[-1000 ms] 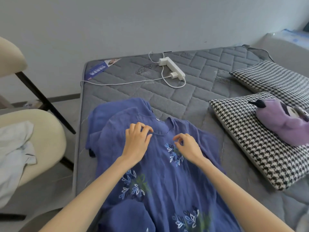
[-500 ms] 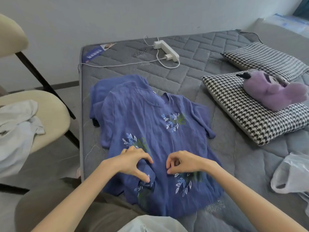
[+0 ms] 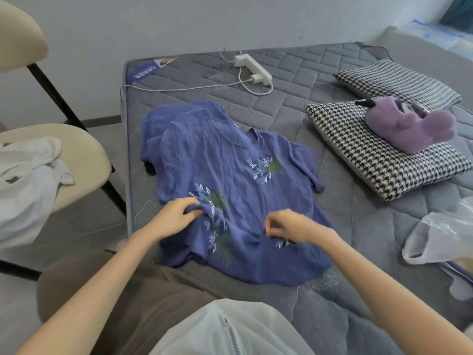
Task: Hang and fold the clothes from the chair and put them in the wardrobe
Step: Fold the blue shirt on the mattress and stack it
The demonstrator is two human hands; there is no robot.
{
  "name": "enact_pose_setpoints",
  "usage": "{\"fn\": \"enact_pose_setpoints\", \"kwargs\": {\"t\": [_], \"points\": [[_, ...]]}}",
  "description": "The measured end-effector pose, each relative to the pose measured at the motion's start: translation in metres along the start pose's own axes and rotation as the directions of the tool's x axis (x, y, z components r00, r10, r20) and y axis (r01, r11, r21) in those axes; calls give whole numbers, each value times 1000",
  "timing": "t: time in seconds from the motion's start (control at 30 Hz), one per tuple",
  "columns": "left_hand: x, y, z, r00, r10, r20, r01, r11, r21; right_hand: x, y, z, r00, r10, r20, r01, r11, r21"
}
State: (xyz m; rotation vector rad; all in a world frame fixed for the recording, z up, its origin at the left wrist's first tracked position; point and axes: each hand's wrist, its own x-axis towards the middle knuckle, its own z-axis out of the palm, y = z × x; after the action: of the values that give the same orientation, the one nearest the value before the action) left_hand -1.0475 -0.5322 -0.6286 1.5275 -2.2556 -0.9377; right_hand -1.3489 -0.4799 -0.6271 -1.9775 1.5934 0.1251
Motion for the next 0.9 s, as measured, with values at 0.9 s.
{"fn": "enact_pose_setpoints", "kwargs": {"t": [0.9], "points": [[-10,-37,11,943,10,-334,118,925,361,2,-33,70,892,-111,-438,-15,962,-274]]}}
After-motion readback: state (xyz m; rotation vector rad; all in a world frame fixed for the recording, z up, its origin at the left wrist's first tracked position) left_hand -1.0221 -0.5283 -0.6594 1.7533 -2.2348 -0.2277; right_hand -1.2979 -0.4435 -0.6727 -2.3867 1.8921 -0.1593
